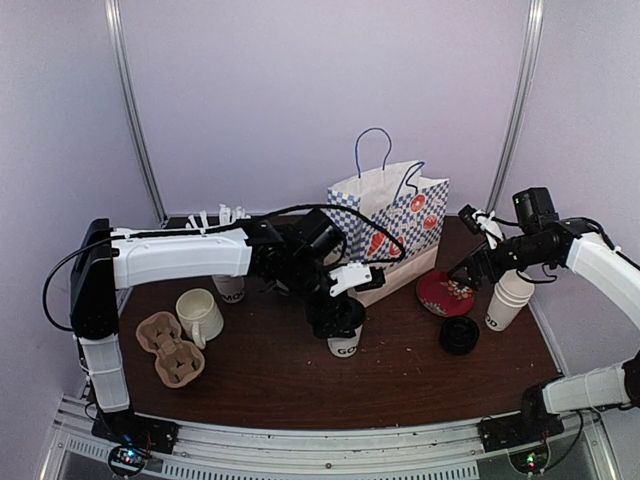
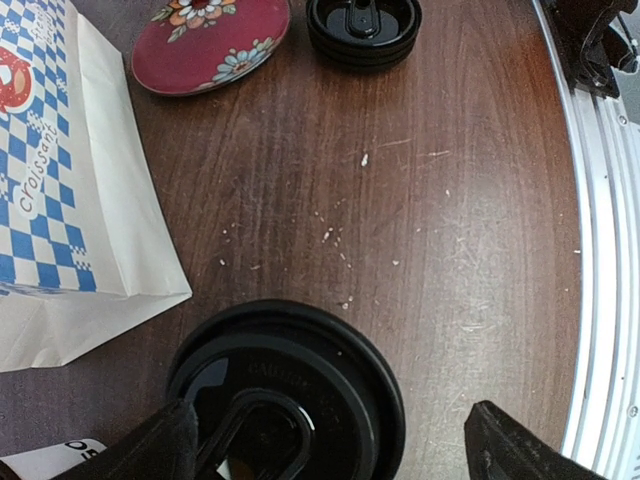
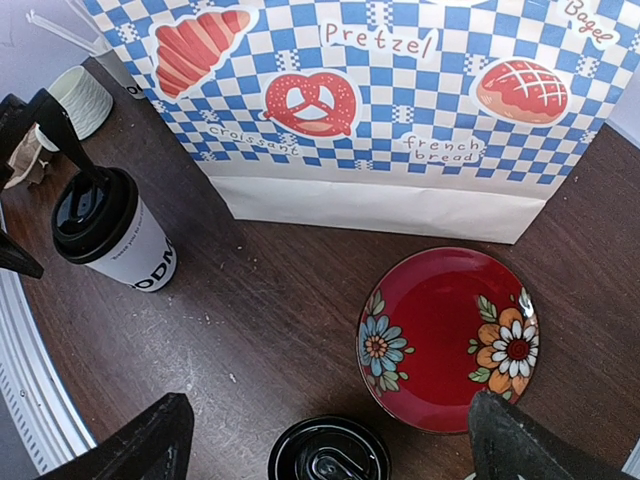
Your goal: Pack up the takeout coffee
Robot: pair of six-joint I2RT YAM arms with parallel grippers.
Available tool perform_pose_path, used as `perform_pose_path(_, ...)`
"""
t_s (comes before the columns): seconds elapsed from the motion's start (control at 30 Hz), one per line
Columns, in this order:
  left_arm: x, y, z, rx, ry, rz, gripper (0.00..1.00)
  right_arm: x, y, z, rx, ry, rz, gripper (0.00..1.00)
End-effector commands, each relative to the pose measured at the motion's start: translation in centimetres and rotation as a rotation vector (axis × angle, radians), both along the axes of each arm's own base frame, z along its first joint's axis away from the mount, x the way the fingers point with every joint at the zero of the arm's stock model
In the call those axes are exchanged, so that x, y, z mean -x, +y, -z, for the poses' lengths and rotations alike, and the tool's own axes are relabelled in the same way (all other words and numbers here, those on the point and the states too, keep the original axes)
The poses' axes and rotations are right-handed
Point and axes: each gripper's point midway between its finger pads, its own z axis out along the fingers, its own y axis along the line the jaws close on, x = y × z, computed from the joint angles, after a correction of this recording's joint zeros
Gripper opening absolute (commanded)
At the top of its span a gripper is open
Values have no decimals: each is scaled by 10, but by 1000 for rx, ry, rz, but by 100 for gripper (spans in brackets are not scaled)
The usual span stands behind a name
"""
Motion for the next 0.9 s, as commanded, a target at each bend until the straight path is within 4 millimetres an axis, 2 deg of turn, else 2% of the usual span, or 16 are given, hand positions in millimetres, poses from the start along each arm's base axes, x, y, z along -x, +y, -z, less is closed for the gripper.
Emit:
perform_pose_path(0.0, -1, 1, 3, 0, 9, -9, 95, 0, 1, -1, -5, -5, -19, 99)
perform_pose_path(0.07, 1, 0, -2, 7, 15, -3, 94, 0, 1, 0, -4, -2, -18, 99)
perform_pose_path(0.1, 5, -3, -22, 50, 20, 8, 93, 2, 2, 0, -9, 1, -25, 99)
perform_pose_path(0.2, 9, -8, -52, 130, 11, 21, 93, 1, 3, 0, -10, 4, -29, 99)
perform_pose_path(0.3, 9, -11, -67, 180, -7, 27, 96, 1, 4, 2, -18, 16, -36, 99)
perform_pose_path(0.37, 4, -12, -61, 168, -22, 12, 98, 1, 6, 4, -25, 25, -43, 99)
perform_pose_path(0.53, -11, -5, -31, 72, -1, -36, 97, 2, 6, 4, -24, 27, -47, 99)
perform_pose_path(0.67, -13, -6, -24, 81, 38, -32, 98, 2, 6, 5, -22, 27, -50, 100)
perform_pose_path(0.87, -5, -7, -15, 71, 92, -7, 98, 2, 5, 7, -12, 27, -47, 100)
